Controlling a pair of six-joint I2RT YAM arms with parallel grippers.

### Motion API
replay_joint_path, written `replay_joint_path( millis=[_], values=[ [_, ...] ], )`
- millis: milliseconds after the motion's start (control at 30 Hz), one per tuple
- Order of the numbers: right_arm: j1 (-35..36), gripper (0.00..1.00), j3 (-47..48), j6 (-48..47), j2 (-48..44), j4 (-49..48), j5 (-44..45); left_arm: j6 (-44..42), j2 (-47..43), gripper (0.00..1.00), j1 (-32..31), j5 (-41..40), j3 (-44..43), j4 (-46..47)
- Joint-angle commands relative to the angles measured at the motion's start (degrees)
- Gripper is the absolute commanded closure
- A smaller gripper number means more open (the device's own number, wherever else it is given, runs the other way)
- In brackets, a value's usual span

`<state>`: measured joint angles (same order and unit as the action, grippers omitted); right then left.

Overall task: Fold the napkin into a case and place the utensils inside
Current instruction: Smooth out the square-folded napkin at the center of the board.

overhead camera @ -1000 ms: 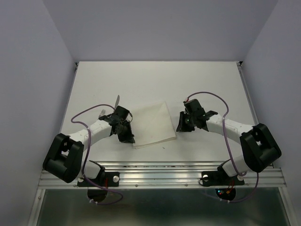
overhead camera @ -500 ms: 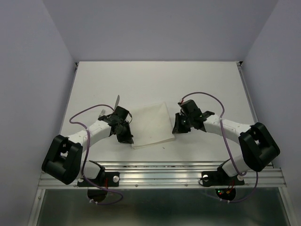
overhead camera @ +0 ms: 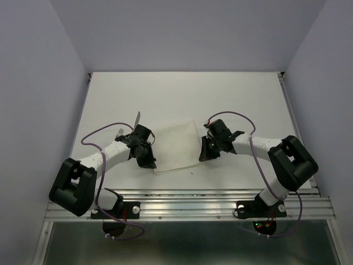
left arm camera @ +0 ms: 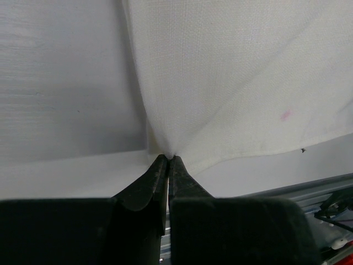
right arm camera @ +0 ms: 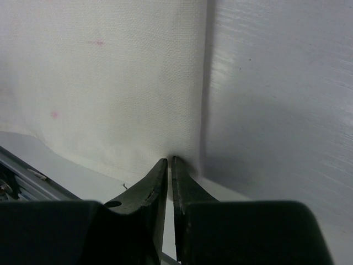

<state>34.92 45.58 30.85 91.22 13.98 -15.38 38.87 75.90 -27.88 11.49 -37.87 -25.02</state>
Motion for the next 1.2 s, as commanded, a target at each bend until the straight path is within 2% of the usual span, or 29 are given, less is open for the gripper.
replay_joint_path(
  millis=[0,33,100,167,200,300,400,467,567,767,900,1167],
  values=[
    [0.4,0.87,-1.0,-0.8,2.2,-0.2,1.0,0.2,-1.0,1.0,0.3,-1.0,-0.9,-1.2],
    [0.4,0.87,-1.4,-0.8,2.5,0.3,1.5,-0.1,-1.2,1.0,0.2,-0.9,-1.2,-1.3],
    [0.4,0.88,-1.8,-1.0,1.9,0.3,2.1,-0.4,-2.4,0.79,0.3,-0.9,-2.1,-1.9],
    [0.4,0.87,-2.1,-1.2,1.1,0.4,2.4,-0.6,-4.0,0.63,0.3,-1.1,-3.3,-2.4],
    [0.4,0.88,-2.2,-1.8,0.6,0.3,2.3,-0.6,-5.8,0.45,0.5,-1.5,-3.9,-2.7],
    [0.4,0.88,-1.6,-3.3,-1.0,0.4,2.1,-1.0,-8.0,0.37,2.3,-3.4,-7.0,-4.5],
    [0.4,0.88,-0.5,-4.6,-2.0,1.3,2.5,-1.1,-8.7,0.4,3.6,-6.6,-10.1,-5.2],
    [0.4,0.88,0.2,-5.1,-2.4,1.9,2.6,-1.2,-7.9,0.49,3.8,-8.5,-12.0,-4.2],
    [0.4,0.88,1.3,-3.9,-3.4,1.8,4.1,-0.7,-4.5,0.57,4.4,-9.6,-14.2,-0.6],
    [0.4,0.87,6.4,-1.7,-4.1,0.7,8.0,-0.4,4.9,0.59,6.8,-11.0,-17.8,6.7],
    [-1.0,0.87,11.0,-2.6,-1.8,0.2,8.7,-0.6,8.0,0.62,7.8,-10.3,-19.8,10.2],
    [-6.7,0.89,22.8,-3.3,10.5,-2.5,8.2,-1.9,17.2,0.63,11.0,-13.5,-21.9,14.3]
  ],
)
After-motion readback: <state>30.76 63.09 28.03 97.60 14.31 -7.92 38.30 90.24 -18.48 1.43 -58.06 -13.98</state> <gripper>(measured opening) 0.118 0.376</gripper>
